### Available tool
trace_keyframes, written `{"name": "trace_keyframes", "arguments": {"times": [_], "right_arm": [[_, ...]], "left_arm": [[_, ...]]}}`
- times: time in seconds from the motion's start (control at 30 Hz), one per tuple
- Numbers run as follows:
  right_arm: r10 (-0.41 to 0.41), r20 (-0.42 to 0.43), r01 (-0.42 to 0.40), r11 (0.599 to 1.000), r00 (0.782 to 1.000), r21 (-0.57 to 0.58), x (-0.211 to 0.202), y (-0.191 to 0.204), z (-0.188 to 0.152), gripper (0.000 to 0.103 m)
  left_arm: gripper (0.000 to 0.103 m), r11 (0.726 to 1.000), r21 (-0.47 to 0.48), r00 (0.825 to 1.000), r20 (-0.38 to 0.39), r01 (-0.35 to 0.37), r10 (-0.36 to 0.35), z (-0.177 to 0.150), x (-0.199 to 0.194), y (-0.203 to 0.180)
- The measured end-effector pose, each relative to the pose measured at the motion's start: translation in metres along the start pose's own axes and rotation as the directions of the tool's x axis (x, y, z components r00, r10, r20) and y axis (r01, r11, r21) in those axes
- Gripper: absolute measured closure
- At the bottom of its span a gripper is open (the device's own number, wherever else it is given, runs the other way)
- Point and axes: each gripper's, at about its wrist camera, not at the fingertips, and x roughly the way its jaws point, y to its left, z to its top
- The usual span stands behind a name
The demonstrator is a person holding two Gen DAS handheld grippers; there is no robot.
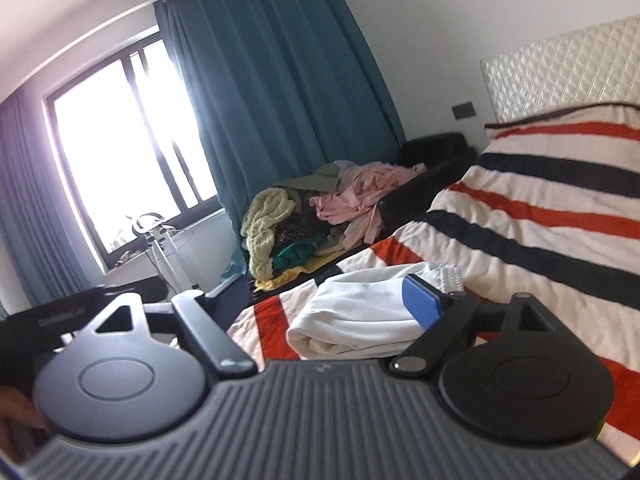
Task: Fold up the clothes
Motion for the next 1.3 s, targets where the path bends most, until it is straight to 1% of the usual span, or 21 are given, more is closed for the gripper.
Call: {"name": "trace_keyframes", "arguments": {"times": [0.13, 0.23, 0.3, 0.4, 0.53, 0.63, 0.73, 1.0, 1.1, 1.3], "right_arm": [[0.004, 0.016, -0.003, 0.998, 1.000, -0.061, -0.008, 0.005, -0.020, 0.018], [0.016, 0.026, -0.013, 0.994, 1.000, -0.110, -0.011, 0.008, -0.036, 0.018], [0.028, 0.015, -0.026, 0.992, 0.999, -0.124, -0.008, 0.010, -0.045, 0.018], [0.033, 0.001, -0.033, 0.993, 0.999, -0.114, 0.000, 0.012, -0.056, 0.018], [0.015, -0.005, -0.015, 0.993, 1.000, -0.116, 0.012, 0.011, -0.069, 0.018], [0.000, -0.008, -0.001, 0.993, 1.000, -0.118, 0.021, 0.009, -0.080, 0.018], [-0.015, -0.012, 0.013, 0.993, 1.000, -0.121, 0.029, 0.008, -0.090, 0.018], [-0.055, -0.010, 0.053, 0.989, 0.998, -0.141, 0.043, 0.005, -0.109, 0.018], [-0.069, -0.006, 0.068, 0.986, 0.998, -0.152, 0.046, 0.004, -0.114, 0.018], [-0.096, 0.000, 0.095, 0.980, 0.995, -0.173, 0.051, 0.002, -0.123, 0.018]], "left_arm": [[0.000, 0.999, 0.022, 0.999, -0.029, -0.040, 0.040, -0.020, -0.010, 0.005], [0.000, 0.996, 0.037, 0.997, -0.020, -0.077, 0.078, -0.035, -0.013, 0.010], [0.000, 0.994, 0.045, 0.995, -0.003, -0.098, 0.098, -0.044, -0.013, 0.012], [0.000, 0.994, 0.038, 0.995, 0.014, -0.103, 0.102, -0.059, -0.016, 0.016], [0.000, 0.995, 0.020, 0.995, 0.030, -0.098, 0.097, -0.078, -0.017, 0.023], [0.000, 0.995, 0.034, 0.996, 0.014, -0.093, 0.093, -0.088, -0.008, 0.025], [0.000, 0.992, 0.068, 0.994, 0.009, -0.109, 0.109, -0.095, 0.004, 0.023], [0.000, 0.992, 0.054, 0.994, 0.008, -0.112, 0.112, -0.114, 0.019, 0.026], [0.000, 0.993, 0.042, 0.994, -0.016, -0.111, 0.112, -0.120, 0.026, 0.027], [0.000, 0.990, 0.066, 0.992, -0.017, -0.124, 0.126, -0.132, 0.031, 0.024]]}}
